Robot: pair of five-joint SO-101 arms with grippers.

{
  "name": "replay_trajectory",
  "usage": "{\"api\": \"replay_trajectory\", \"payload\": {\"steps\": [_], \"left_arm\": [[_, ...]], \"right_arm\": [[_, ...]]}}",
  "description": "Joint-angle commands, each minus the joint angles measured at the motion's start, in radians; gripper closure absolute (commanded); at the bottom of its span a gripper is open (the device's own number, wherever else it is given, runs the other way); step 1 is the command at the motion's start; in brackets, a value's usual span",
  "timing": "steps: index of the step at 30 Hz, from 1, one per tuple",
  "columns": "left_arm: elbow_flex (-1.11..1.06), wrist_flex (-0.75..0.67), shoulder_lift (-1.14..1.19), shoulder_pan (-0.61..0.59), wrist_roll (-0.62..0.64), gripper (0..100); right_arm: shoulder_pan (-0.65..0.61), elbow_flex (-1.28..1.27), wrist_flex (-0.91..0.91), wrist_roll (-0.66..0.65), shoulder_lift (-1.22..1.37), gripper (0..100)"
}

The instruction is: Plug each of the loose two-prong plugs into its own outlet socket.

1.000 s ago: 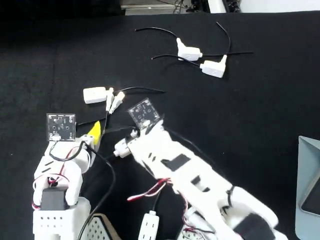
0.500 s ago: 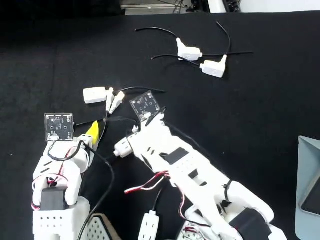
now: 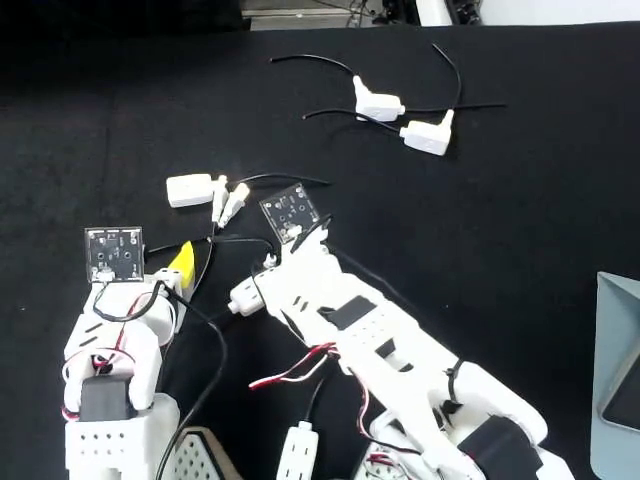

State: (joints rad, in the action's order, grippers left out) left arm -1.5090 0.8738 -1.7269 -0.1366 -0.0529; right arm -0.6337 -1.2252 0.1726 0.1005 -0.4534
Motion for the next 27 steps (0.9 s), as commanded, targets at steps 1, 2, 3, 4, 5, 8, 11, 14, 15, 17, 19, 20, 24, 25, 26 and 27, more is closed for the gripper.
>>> {"api": "replay_trajectory", "payload": {"steps": [1,2,3,4,5,8,11,14,15,17,19,20,24,25,26,27], "left_arm": [[0.054,-0.003,-0.006,-0.008,0.011,78],[0.054,-0.003,-0.006,-0.008,0.011,78],[0.054,-0.003,-0.006,-0.008,0.011,78],[0.054,-0.003,-0.006,-0.008,0.011,78],[0.054,-0.003,-0.006,-0.008,0.011,78],[0.054,-0.003,-0.006,-0.008,0.011,78],[0.054,-0.003,-0.006,-0.008,0.011,78],[0.054,-0.003,-0.006,-0.008,0.011,78],[0.054,-0.003,-0.006,-0.008,0.011,78],[0.054,-0.003,-0.006,-0.008,0.011,78],[0.054,-0.003,-0.006,-0.008,0.011,78],[0.054,-0.003,-0.006,-0.008,0.011,78],[0.054,-0.005,-0.006,-0.008,0.009,78],[0.054,-0.005,-0.006,-0.008,0.009,78],[0.054,-0.005,-0.006,-0.008,0.009,78],[0.054,-0.005,-0.006,-0.008,0.009,78]], "right_arm": [[-0.012,0.044,0.0,0.012,0.007,98.7],[-0.012,0.044,0.0,0.014,0.007,98.7],[-0.012,0.044,0.0,0.015,0.007,98.7],[-0.012,0.044,0.0,0.029,0.007,98.7],[-0.014,0.047,0.0,0.049,0.007,98.7],[-0.014,0.05,0.0,0.072,0.007,98.7],[-0.014,0.05,0.0,0.075,0.008,98.7],[-0.014,0.053,0.0,0.075,0.042,98.7],[-0.014,0.061,-0.003,0.075,0.064,98.7],[-0.014,0.071,-0.035,0.071,0.122,98.7],[-0.014,0.076,-0.068,0.051,0.17,98.7],[-0.014,0.076,-0.08,0.026,0.186,98.7],[-0.014,0.061,-0.1,-0.026,0.194,98.7],[-0.014,0.059,-0.1,-0.04,0.194,98.7],[-0.014,0.058,-0.098,-0.052,0.194,98.7],[-0.014,0.058,-0.097,-0.058,0.194,98.7]]}}
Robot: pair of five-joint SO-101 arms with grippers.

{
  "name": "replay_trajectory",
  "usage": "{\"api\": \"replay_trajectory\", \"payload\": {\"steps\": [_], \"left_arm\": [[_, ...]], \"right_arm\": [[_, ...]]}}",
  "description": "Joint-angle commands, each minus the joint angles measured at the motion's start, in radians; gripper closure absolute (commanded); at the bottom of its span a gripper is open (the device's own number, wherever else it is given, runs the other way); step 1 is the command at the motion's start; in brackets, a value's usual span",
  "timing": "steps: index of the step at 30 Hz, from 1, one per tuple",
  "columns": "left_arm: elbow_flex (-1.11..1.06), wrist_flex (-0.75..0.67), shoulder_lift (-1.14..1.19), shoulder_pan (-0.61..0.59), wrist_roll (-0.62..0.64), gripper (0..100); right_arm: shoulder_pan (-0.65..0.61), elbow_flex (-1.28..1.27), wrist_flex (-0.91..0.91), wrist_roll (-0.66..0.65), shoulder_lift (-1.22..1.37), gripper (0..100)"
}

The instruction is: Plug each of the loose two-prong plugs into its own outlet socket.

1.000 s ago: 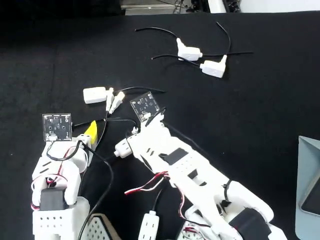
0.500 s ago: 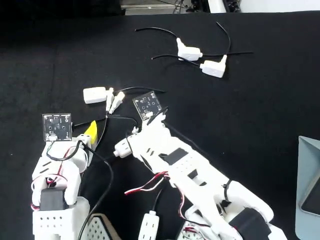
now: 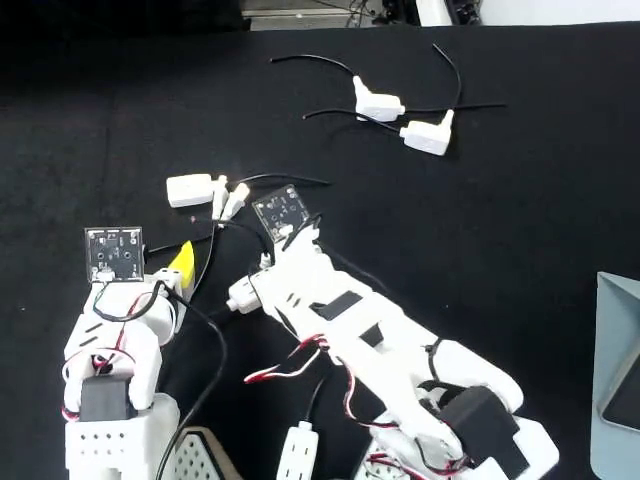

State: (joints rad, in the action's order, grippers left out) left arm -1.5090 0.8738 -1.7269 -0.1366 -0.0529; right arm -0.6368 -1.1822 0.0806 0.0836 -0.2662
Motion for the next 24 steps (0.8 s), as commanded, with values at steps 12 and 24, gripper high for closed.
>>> {"api": "replay_trajectory", "payload": {"steps": [12,24], "left_arm": [[0.053,-0.005,-0.006,-0.008,0.008,78],[0.05,-0.003,-0.006,-0.008,0.005,78]], "right_arm": [[0.14,0.097,-0.006,-0.106,0.005,98.7],[0.488,0.331,-0.008,-0.124,0.035,98.5]]}}
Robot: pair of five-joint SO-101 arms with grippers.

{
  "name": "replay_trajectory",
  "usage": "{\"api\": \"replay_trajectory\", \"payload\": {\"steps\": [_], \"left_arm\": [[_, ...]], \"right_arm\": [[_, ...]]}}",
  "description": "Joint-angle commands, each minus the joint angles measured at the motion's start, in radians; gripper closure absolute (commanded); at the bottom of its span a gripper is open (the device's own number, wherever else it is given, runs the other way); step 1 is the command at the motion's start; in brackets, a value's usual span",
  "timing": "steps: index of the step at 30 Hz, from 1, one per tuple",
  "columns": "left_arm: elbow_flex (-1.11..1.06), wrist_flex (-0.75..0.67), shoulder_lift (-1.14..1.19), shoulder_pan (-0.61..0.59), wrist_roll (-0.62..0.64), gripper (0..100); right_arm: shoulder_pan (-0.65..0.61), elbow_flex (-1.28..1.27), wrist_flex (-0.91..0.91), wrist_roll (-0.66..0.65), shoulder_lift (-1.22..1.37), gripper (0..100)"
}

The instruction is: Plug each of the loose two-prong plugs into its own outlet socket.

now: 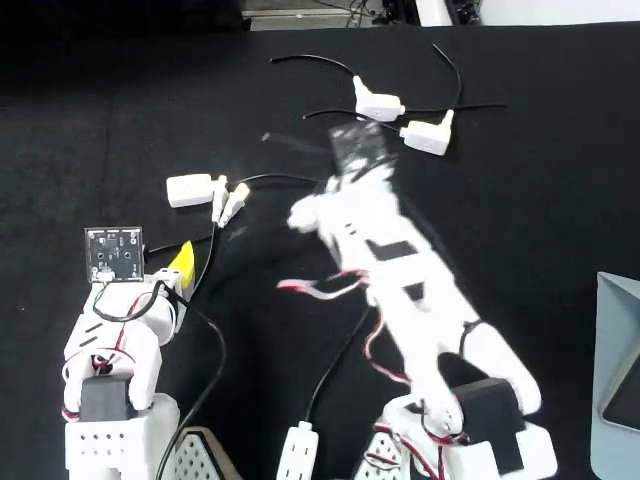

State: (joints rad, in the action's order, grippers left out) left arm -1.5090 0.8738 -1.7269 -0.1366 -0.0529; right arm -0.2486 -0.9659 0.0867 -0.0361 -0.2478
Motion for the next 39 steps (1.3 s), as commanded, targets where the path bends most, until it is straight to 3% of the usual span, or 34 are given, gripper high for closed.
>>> {"api": "replay_trajectory", "payload": {"steps": [1,15,20,27,34,39], "left_arm": [[0.05,-0.003,-0.006,-0.008,0.005,78],[0.038,-0.005,-0.006,-0.008,0.005,78],[0.036,-0.005,-0.006,-0.008,0.005,78],[0.036,-0.005,-0.006,-0.008,0.005,77],[0.045,0.005,-0.006,-0.001,0.005,77],[0.148,0.124,0.003,0.048,-0.012,77]], "right_arm": [[0.121,0.137,-0.014,-0.005,0.035,98.5],[0.345,0.559,-0.009,-0.005,0.507,98.0],[0.344,0.572,0.031,-0.005,0.522,83.9],[0.334,0.496,0.184,0.005,0.286,83.6],[0.249,0.288,0.503,0.005,-0.117,83.6],[0.201,0.15,0.664,0.068,-0.363,83.6]]}}
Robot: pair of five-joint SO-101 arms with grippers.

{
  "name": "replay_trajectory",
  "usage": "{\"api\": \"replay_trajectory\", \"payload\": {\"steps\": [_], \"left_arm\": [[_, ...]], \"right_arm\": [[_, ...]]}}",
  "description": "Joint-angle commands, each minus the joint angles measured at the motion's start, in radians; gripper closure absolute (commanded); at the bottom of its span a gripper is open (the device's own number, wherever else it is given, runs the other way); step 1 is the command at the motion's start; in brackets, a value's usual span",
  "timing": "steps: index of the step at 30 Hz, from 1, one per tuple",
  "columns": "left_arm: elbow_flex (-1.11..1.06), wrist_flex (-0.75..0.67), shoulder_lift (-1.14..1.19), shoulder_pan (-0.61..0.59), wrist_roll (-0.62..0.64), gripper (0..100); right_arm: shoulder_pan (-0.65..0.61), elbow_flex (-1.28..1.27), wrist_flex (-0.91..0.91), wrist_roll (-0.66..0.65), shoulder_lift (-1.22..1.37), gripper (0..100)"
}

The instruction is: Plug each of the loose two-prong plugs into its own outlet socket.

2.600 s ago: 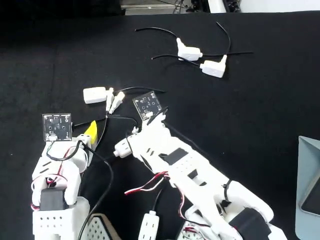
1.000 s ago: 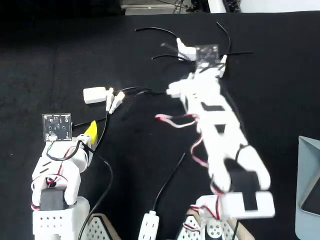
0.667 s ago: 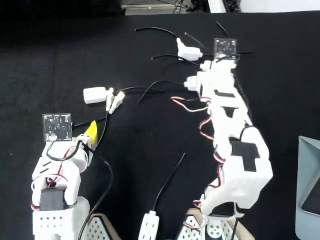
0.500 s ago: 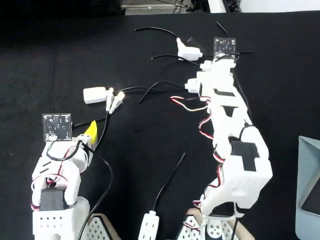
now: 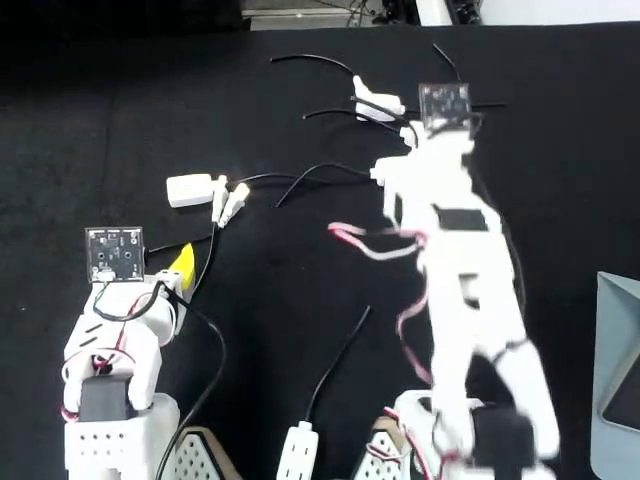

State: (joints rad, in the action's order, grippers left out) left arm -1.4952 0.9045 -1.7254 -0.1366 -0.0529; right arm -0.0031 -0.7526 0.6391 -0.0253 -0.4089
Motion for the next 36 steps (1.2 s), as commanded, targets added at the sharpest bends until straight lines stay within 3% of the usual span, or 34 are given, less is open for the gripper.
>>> {"api": "replay_trajectory", "payload": {"steps": [1,5,9,17,22,28,36], "left_arm": [[0.162,0.137,0.002,0.076,-0.029,77],[0.225,0.258,0.003,0.186,-0.055,77],[0.228,0.287,0.006,0.285,-0.124,76],[0.325,0.342,0.276,0.456,-0.135,71],[0.387,0.333,0.517,0.607,-0.13,71],[0.387,0.187,0.715,0.748,-0.063,71],[0.392,-0.023,1.007,0.911,0.026,71]], "right_arm": [[-0.055,-0.085,0.146,0.064,-0.242,83.6],[-0.11,-0.133,0.302,0.087,-0.355,83.6],[-0.121,-0.134,0.405,0.123,-0.398,83.6],[-0.061,-0.14,0.402,0.296,-0.398,83.2],[0.057,-0.147,0.324,0.414,-0.4,83.3],[0.192,-0.148,0.296,0.474,-0.4,83.5],[0.219,-0.162,0.295,0.473,-0.398,83.5]]}}
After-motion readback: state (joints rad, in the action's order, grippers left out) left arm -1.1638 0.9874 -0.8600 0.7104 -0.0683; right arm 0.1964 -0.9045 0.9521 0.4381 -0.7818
